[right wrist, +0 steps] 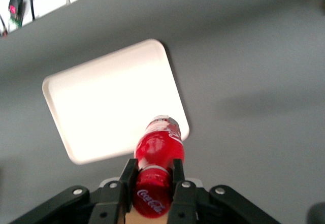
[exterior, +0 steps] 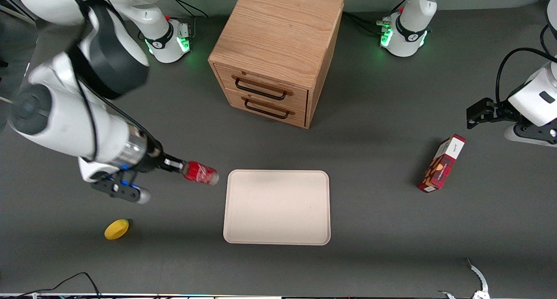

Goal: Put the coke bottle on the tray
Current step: 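Lift the bottle and carry it over the cream tray, then set the bottle upright on the tray and open the right gripper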

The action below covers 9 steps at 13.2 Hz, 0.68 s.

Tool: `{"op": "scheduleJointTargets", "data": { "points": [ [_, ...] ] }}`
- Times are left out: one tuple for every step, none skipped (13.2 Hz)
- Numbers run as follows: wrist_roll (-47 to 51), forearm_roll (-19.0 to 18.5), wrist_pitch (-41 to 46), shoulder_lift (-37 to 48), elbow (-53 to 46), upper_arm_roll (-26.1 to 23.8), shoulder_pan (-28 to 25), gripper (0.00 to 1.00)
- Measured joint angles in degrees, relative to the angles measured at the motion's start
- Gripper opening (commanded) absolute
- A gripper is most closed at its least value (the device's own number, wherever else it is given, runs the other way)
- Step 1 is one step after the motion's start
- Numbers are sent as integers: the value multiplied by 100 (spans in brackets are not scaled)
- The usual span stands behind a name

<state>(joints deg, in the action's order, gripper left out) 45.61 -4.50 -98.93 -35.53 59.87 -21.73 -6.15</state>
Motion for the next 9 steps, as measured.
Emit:
{"op": "scheduleJointTargets", "data": {
  "points": [
    [314, -315, -337, -263, -9, -91, -84, 0],
    [608, -696, -630, -521, -14, -206, -142, 0],
    [912, -1072, -900, -787, -17, -336, -175, 0],
    [1186, -1382, -1151, -1044, -24, -439, -194, 0],
    [1395, -1628, -1372, -1275, -37, -496, -217, 0],
    [1544, -1820, -1506, -1458, -53, -516, -246, 0],
    [1663, -1976, -1582, -1604, -62, -528, -269, 0],
    [1739, -2093, -1667, -1708, -60, -539, -282, 14],
    [1767, -2175, -1781, -1788, -58, -550, -292, 94]
  ]
}}
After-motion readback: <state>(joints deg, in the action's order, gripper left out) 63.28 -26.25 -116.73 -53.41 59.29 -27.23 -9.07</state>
